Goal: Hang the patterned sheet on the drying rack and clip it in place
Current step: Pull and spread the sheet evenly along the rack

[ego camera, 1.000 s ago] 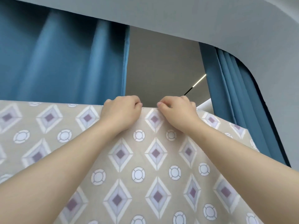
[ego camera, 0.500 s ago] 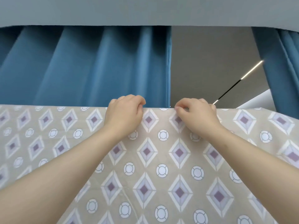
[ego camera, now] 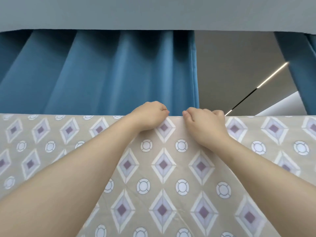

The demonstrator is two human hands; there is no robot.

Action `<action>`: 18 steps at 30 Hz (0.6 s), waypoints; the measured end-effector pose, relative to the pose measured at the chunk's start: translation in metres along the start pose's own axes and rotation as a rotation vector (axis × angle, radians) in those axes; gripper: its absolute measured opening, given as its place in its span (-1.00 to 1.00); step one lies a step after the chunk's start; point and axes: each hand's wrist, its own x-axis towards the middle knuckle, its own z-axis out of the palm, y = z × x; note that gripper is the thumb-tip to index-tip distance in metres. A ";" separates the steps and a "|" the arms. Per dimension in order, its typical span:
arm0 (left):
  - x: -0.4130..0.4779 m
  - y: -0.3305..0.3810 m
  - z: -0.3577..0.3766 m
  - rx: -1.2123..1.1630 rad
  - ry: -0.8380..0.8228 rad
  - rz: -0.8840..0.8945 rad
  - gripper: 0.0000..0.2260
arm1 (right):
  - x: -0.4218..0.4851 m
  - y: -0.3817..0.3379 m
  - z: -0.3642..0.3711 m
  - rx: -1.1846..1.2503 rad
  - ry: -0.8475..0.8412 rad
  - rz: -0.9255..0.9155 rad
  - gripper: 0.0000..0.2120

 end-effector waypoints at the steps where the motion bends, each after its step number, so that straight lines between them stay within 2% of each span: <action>1: 0.002 -0.006 -0.002 -0.009 -0.016 0.035 -0.72 | 0.002 -0.004 0.003 -0.027 0.010 0.054 -0.61; 3: -0.002 -0.024 -0.004 -0.031 -0.021 0.112 -0.75 | 0.003 -0.011 0.009 -0.059 0.019 0.167 -0.58; 6: -0.013 -0.071 -0.014 0.000 0.079 0.140 -0.77 | 0.008 -0.036 0.016 -0.096 0.026 0.236 -0.59; 13: -0.033 -0.165 -0.040 0.041 0.212 0.054 -0.77 | 0.031 -0.142 0.050 0.120 -0.029 0.027 -0.72; 18: -0.055 -0.215 -0.064 0.119 0.277 0.021 -0.77 | 0.044 -0.197 0.075 0.152 -0.080 -0.045 -0.76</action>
